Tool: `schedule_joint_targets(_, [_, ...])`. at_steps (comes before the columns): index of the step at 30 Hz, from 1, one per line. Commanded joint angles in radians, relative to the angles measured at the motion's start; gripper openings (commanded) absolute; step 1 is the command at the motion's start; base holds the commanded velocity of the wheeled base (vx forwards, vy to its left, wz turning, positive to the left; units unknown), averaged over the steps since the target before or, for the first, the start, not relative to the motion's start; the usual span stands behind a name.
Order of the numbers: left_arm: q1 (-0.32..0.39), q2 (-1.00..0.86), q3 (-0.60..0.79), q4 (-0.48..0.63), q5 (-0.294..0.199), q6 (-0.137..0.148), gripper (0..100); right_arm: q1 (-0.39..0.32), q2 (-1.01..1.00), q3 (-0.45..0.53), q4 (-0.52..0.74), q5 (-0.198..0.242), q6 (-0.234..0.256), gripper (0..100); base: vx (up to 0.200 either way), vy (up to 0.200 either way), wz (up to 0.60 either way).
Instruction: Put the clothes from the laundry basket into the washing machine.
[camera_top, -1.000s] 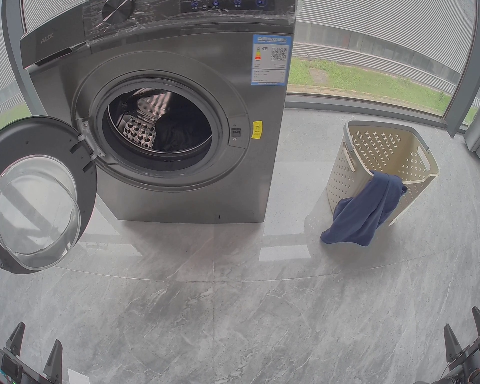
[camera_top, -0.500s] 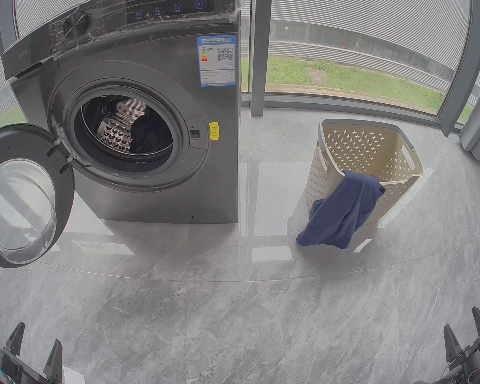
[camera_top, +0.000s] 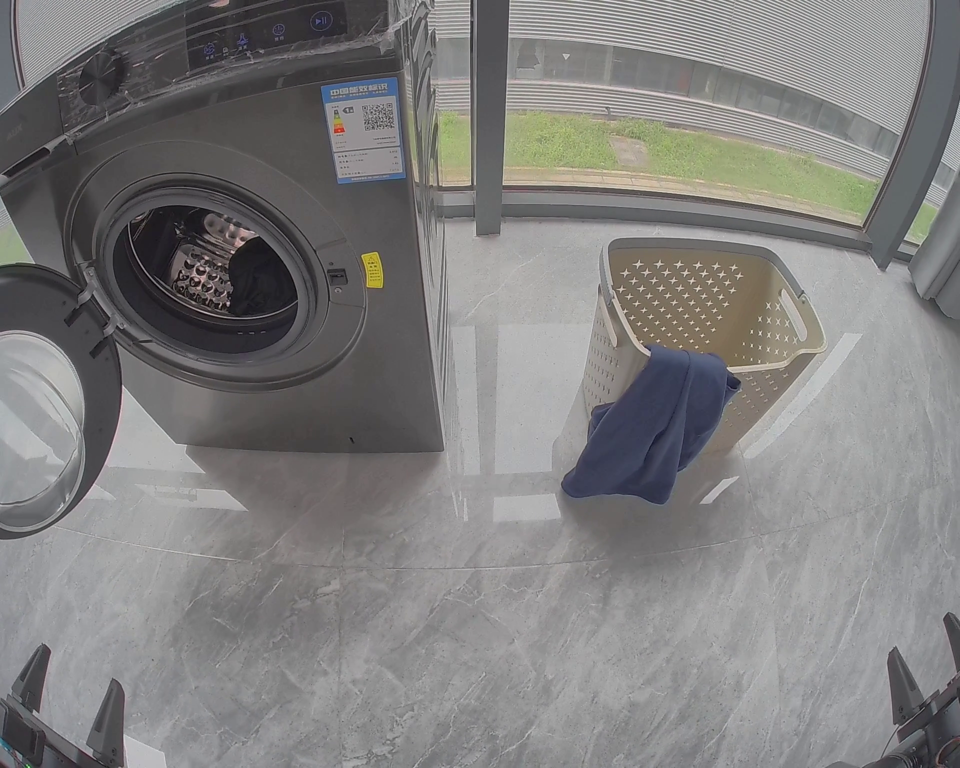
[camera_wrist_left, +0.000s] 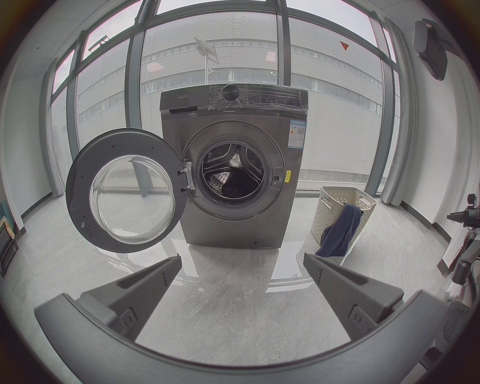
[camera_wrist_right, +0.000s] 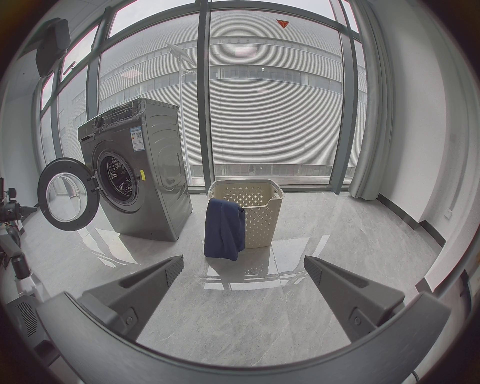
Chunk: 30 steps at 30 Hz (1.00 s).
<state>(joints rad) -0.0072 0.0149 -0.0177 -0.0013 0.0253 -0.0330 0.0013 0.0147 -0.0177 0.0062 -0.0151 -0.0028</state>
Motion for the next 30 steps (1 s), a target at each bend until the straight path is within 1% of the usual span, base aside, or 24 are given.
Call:
schedule_joint_targets(1, [0.000,-0.009,0.016,0.000,0.001,-0.002,100,0.000,-0.015,0.015,0.000,0.000,0.000,100,0.200,0.000,0.00])
schedule_joint_targets(3, [0.000,-0.009,0.016,0.000,0.002,-0.002,100,0.000,-0.015,0.015,0.000,0.000,0.000,100,0.200,0.000,0.00])
schedule_joint_targets(9, [0.000,-0.010,0.016,0.000,0.002,-0.001,100,0.000,-0.015,0.015,0.000,0.001,0.000,100,0.000,0.000,0.00])
schedule_joint_targets(30, [0.000,-0.009,0.016,0.000,0.002,-0.007,100,0.000,-0.015,0.015,0.000,0.000,0.000,100,0.000,-0.200,0.00])
